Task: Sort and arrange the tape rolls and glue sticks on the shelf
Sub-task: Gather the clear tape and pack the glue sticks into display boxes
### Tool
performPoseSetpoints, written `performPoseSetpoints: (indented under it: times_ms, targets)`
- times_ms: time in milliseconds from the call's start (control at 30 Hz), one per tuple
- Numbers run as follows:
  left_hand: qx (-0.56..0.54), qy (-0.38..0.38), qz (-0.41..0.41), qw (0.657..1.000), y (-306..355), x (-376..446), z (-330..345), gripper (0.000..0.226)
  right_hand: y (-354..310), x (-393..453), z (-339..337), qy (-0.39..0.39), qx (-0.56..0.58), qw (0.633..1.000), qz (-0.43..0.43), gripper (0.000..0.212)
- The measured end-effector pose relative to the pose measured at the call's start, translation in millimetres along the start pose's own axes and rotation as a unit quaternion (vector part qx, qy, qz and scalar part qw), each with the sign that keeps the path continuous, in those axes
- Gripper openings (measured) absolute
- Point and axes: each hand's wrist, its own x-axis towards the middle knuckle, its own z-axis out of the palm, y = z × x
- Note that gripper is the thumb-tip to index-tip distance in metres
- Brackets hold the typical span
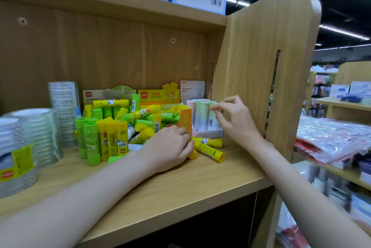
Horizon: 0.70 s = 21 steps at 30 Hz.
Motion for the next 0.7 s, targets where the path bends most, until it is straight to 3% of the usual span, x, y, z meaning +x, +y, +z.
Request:
performPoseSetpoints:
  times_ms: [133, 200, 267, 333, 433, 533, 700]
  targets:
    - [0.003, -0.026, 0.015, 1.000, 3, -13, -10, 0.085, -16, -42, -24, -0.225, 0.072, 0.967, 0.101, 0.010]
    - [-0.007, -0.040, 0.023, 0.999, 3, -19, -14, 0.086, -19, -51, -25, -0.284, 0.037, 0.952, 0.107, 0.025]
    - [-0.008, -0.038, 0.040, 0.998, 3, -23, -20, 0.079, -22, -52, -24, -0.276, -0.009, 0.955, 0.103, 0.030]
    - [0.017, -0.020, 0.078, 0.997, 4, -27, -24, 0.058, -31, -51, -23, -0.255, -0.029, 0.961, 0.099, 0.027]
    - [0.100, 0.039, 0.140, 0.984, 4, -31, -29, 0.036, -39, -53, -19, -0.238, -0.004, 0.966, 0.102, 0.022]
    - [0.162, 0.083, 0.162, 0.970, 1, -43, -39, 0.030, -53, -56, -17, -0.240, 0.058, 0.964, 0.096, 0.020]
    - [0.197, 0.073, 0.110, 0.972, -10, -74, -54, 0.033, -75, -60, -5, -0.283, -0.019, 0.958, 0.036, 0.038]
